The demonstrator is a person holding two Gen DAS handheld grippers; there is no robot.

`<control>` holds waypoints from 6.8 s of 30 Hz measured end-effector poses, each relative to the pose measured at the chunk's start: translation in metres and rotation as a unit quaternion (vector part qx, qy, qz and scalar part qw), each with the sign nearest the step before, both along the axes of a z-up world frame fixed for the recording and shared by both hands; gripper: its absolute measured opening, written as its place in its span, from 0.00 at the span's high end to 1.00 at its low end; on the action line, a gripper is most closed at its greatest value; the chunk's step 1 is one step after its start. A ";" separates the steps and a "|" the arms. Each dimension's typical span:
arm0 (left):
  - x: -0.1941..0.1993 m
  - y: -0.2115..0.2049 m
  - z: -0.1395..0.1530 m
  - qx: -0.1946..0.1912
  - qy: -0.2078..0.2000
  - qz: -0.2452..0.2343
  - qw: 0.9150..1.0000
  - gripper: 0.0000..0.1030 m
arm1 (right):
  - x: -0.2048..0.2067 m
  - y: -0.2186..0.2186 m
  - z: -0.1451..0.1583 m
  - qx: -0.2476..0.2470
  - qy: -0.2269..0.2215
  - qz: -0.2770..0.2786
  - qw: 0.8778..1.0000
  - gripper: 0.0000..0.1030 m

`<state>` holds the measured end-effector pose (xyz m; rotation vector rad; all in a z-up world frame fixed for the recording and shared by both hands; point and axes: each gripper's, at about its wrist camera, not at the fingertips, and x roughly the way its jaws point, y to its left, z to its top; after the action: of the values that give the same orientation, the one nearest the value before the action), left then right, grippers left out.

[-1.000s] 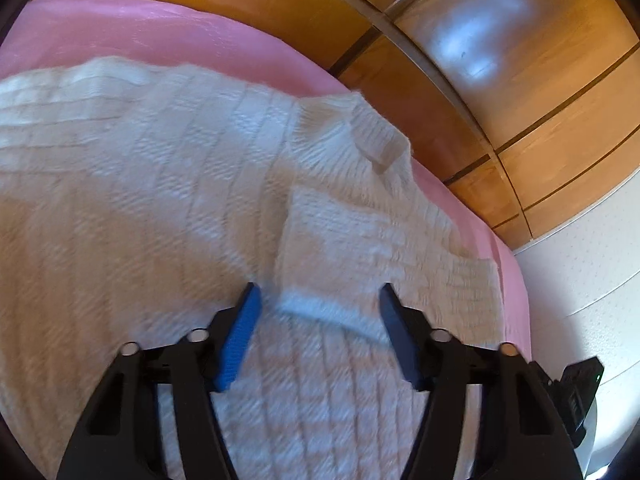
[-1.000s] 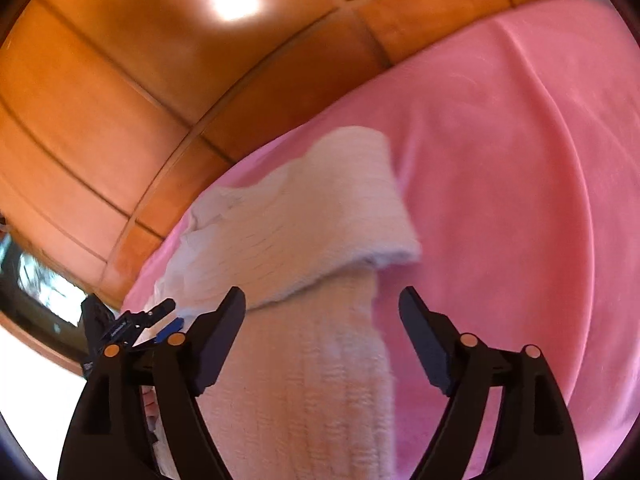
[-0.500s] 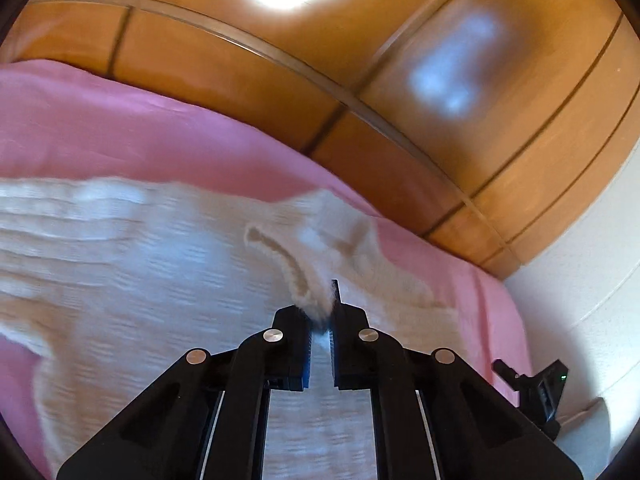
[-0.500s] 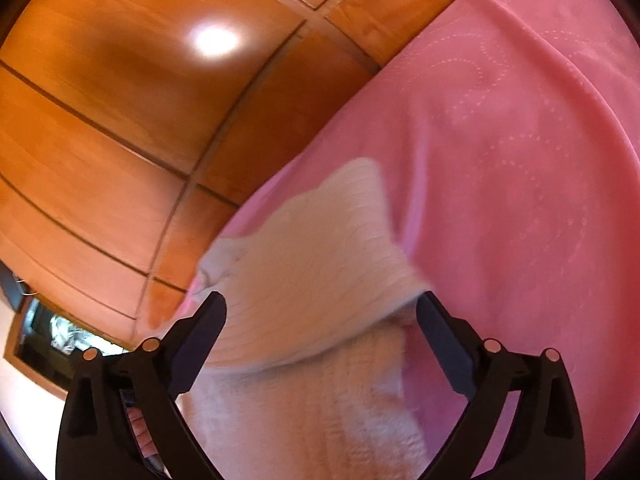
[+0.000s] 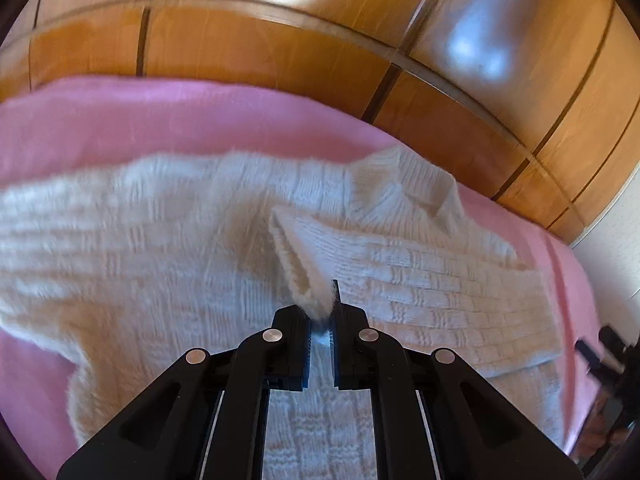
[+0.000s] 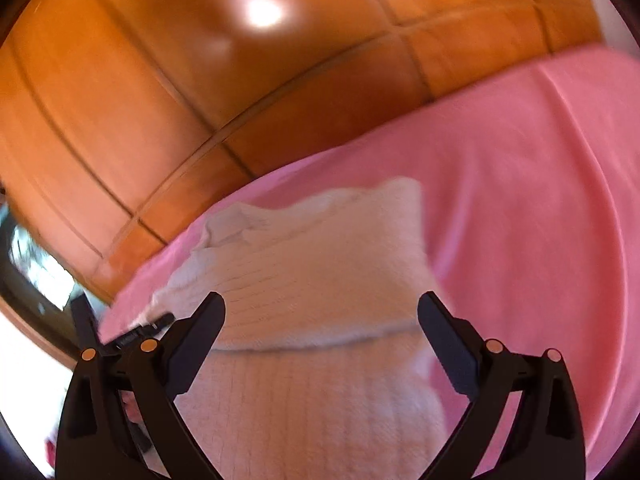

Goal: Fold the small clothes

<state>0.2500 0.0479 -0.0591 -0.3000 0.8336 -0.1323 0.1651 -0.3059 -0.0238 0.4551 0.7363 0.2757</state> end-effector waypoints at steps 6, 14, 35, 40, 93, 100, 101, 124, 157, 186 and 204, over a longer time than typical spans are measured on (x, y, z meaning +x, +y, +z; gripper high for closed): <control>0.008 -0.001 -0.030 0.019 0.029 0.006 0.999 0.90 | 0.041 0.052 -0.048 -0.160 0.078 -0.013 0.984 0.04; -0.006 0.039 -0.028 -0.100 0.044 0.036 0.993 0.79 | 0.038 0.071 -0.058 -0.229 0.059 -0.022 0.971 0.02; -0.154 0.358 -0.029 -0.262 -0.003 0.434 0.862 0.52 | 0.035 0.071 -0.054 -0.230 0.050 -0.026 0.972 0.02; -0.135 0.377 -0.029 -0.223 0.015 0.465 0.857 0.72 | 0.035 0.073 -0.054 -0.233 0.050 -0.026 0.971 0.02; -0.139 0.063 -0.035 -0.042 -0.023 0.083 0.995 0.61 | 0.010 0.363 -0.024 -0.396 -0.129 0.315 0.853 0.85; -0.141 0.061 -0.037 -0.039 -0.035 0.076 0.996 0.56 | 0.033 0.263 0.028 -0.180 -0.087 0.197 0.960 0.94; -0.142 0.060 -0.038 -0.037 -0.035 0.074 0.996 0.54 | 0.035 0.245 0.033 -0.155 -0.081 0.179 0.968 0.94; -0.117 0.043 0.005 -0.001 -0.017 0.055 0.998 0.54 | 0.046 0.005 -0.038 0.096 0.043 -0.041 0.994 0.50; -0.039 0.040 0.032 0.102 -0.061 0.074 0.990 0.59 | 0.003 0.015 -0.023 -0.070 0.000 -0.056 0.996 0.58; -0.012 0.009 -0.016 0.092 0.008 0.038 0.995 0.47 | 0.029 0.087 -0.052 -0.164 0.000 0.047 0.985 0.31; -0.089 0.065 0.014 0.012 -0.002 0.068 0.998 0.43 | 0.025 0.089 -0.049 -0.176 0.000 0.053 0.983 0.24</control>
<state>0.1612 0.1124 -0.0454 -0.3328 0.8068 0.0043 0.1903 -0.2168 -0.0726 0.0803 0.7918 0.2389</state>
